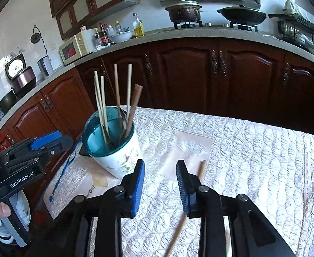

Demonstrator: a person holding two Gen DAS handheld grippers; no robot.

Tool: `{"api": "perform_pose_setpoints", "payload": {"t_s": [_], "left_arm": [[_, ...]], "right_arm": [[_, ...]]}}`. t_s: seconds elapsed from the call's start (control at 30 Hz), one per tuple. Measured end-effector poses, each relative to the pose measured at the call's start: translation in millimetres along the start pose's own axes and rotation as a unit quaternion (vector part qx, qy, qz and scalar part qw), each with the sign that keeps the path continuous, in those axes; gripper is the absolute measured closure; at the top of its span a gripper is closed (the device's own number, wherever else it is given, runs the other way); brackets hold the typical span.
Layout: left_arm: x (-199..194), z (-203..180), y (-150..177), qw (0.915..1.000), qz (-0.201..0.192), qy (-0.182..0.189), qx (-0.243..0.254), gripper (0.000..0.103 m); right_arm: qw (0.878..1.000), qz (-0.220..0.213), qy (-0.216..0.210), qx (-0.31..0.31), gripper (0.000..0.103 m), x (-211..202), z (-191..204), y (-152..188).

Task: Organize utensils
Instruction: 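Open both tools and withdraw them from the cup, then close the right tool on the white ceramic spoon while the left tool grasps the last chopstick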

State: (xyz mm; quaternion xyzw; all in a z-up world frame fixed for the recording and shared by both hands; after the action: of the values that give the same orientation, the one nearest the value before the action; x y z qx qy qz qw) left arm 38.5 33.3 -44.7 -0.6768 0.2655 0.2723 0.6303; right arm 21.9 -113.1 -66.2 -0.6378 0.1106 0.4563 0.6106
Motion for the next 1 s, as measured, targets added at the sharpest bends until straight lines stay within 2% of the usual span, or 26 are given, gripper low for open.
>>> {"api": "perform_pose_setpoints", "payload": {"t_s": [0.27,0.53,0.73,0.97,1.0], "left_arm": [[18.0,-19.0,10.2,0.9993,0.028,0.021,0.012,0.063],[40.9,-46.3,21.8,0.9963,0.064,0.050,0.027,0.063],[55.9,-62.7,27.5,0.9935,0.087,0.062,0.039,0.063],[77.6,-76.6,30.5,0.9891,0.118,0.077,0.041,0.063],[80.9,-78.7,30.5,0.9884,0.122,0.080,0.041,0.063]], "right_arm": [[0.999,0.016,0.024,0.030,0.072,-3.9,-36.7,18.6],[0.994,0.057,0.052,0.084,0.072,3.0,-92.9,60.0],[0.985,0.112,0.056,0.116,0.071,24.5,-123.3,98.2],[0.979,0.161,0.035,0.119,0.071,58.2,-129.5,129.1],[0.978,0.167,0.034,0.119,0.076,64.4,-130.3,132.0]]}}
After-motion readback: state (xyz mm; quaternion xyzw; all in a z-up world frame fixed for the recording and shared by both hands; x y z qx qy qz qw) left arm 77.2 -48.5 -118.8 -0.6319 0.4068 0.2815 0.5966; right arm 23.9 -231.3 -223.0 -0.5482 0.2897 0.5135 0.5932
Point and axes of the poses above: each gripper's, at about its wrist camera, not at the fingertips, and x roughly the way its jaws point, z to its left, y to its underside, the point moved 5 cm from there along x, roughly the way its jaws point, and after that the axes turned 7 degrees about z, right-handed, at the moved point
